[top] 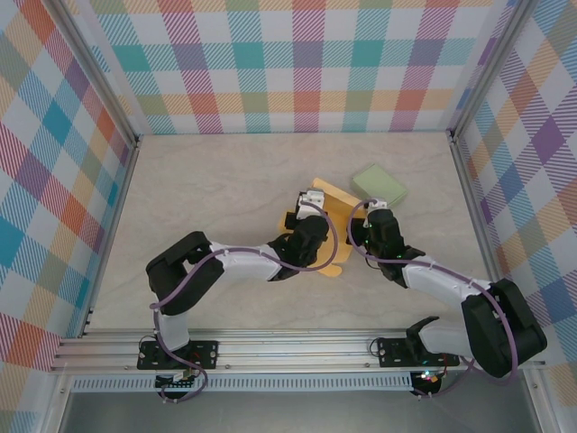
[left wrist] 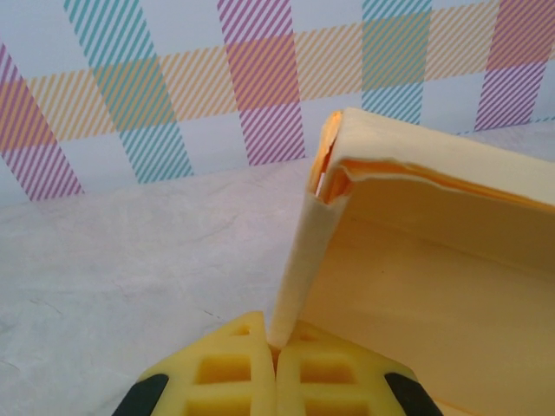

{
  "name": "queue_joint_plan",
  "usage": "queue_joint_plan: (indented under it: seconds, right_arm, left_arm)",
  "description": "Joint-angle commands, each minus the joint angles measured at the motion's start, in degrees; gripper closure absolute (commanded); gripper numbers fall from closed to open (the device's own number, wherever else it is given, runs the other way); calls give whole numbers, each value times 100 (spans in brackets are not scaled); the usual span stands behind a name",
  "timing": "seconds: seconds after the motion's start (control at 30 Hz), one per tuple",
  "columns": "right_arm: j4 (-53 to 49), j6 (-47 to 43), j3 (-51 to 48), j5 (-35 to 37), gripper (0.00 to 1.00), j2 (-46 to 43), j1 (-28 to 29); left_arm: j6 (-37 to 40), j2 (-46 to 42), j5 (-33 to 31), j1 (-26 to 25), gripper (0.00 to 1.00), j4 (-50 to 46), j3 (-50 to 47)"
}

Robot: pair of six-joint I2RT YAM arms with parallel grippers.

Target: Fold the paper box

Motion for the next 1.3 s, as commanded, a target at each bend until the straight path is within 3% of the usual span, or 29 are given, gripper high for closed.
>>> queue_joint_plan:
  seconds: [0.0, 0.1, 0.43, 0.5, 0.57, 0.6, 0.83, 0.93, 1.07, 1.17, 1.27]
  right_arm:
    - [-208, -118, 81, -444, 100, 72, 162]
    - [-296, -100, 121, -372, 100, 83, 172]
    - [-363, -112, 143, -353, 100, 87, 178]
    - [-361, -120, 140, -338, 100, 89, 185]
    - [-367, -122, 145, -323, 100, 90, 181]
    - [-365, -121, 147, -313, 100, 87, 181]
    - [-335, -86, 116, -280, 100, 83, 188]
    - [-290, -41, 123, -292, 100, 163, 205]
    - [-293, -25, 182, -245, 100, 303, 285]
    - [-527, 47, 336, -228, 100, 373, 295]
    - [-1074, 145, 637, -142, 100, 445, 297]
  left_arm:
    - [-474, -64, 612, 300, 100, 349, 58]
    - [65, -32, 1702, 283, 95, 736, -157]
    - [1000, 1, 1851, 239, 75, 1021, -262]
    - [1123, 16, 1762, 239, 77, 1010, -203]
    - [1172, 8, 1740, 239, 95, 998, -189]
    - [1173, 1, 1723, 239, 99, 1006, -206]
    - [860, 29, 591, 230, 100, 1180, -203]
    - [399, 73, -270, 229, 88, 1130, -54]
    - [-359, 12, -623, 260, 86, 554, 134]
    - [-306, -74, 152, 278, 83, 278, 171]
    - [-561, -366, 933, 257, 67, -419, 116]
